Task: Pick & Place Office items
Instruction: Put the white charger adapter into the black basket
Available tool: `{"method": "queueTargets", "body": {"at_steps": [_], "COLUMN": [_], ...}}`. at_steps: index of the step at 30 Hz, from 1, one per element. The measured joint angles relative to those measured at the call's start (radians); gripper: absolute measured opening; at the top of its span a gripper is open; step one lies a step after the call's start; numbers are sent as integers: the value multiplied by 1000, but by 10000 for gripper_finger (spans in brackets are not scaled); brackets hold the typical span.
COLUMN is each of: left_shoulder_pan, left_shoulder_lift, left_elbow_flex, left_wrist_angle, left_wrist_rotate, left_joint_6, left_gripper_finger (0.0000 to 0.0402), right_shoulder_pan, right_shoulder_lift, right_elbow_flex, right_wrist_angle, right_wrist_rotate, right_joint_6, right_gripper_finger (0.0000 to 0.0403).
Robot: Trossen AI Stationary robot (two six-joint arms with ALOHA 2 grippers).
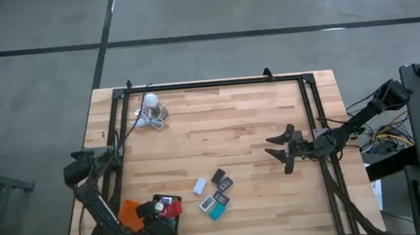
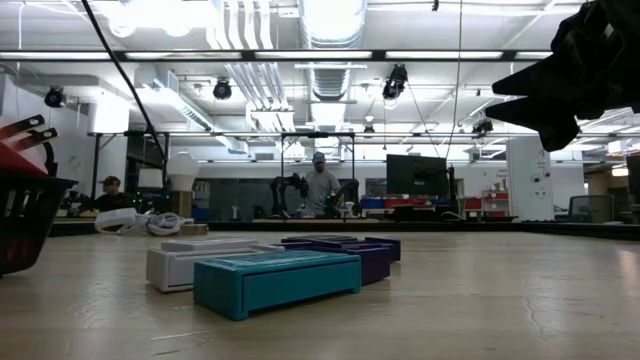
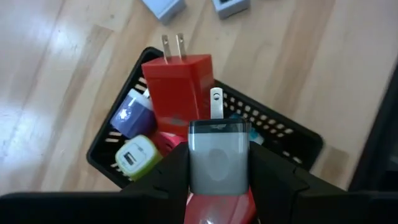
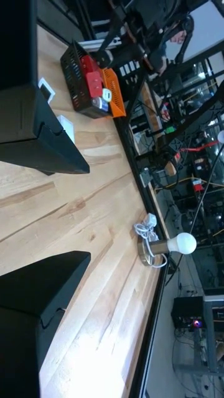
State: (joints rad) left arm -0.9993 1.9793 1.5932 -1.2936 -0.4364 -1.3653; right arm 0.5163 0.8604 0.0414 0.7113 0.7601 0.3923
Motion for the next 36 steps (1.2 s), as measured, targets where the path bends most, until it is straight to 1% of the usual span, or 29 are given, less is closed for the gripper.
{"method": "queueTargets", "body": {"at_steps": [8, 12, 17, 23, 36], "left_shoulder_pan": [12, 20, 18, 19, 19], "left_shoulder_lift": [0, -3, -3, -3, -4], "left_elbow_flex": [-104, -127, -134, -134, -134], "left_wrist_angle": [127, 132, 134, 139, 166], "left_wrist_rotate": [34, 44, 60, 64, 64], "left_joint_6": [34, 34, 34, 37, 49], "left_gripper_finger": [137, 138, 142, 164, 198], "right_shoulder_pan": [0, 0, 0, 0, 0], "right_shoulder_lift": [0, 0, 0, 0, 0], "right_elbow_flex": [0, 0, 0, 0, 0], "right_wrist_angle": [0, 0, 0, 0, 0], "right_wrist_rotate": [0, 0, 0, 0, 0], "right_joint_6": [0, 0, 0, 0, 0], "right_gripper_finger": [210, 210, 210, 210, 210]}}
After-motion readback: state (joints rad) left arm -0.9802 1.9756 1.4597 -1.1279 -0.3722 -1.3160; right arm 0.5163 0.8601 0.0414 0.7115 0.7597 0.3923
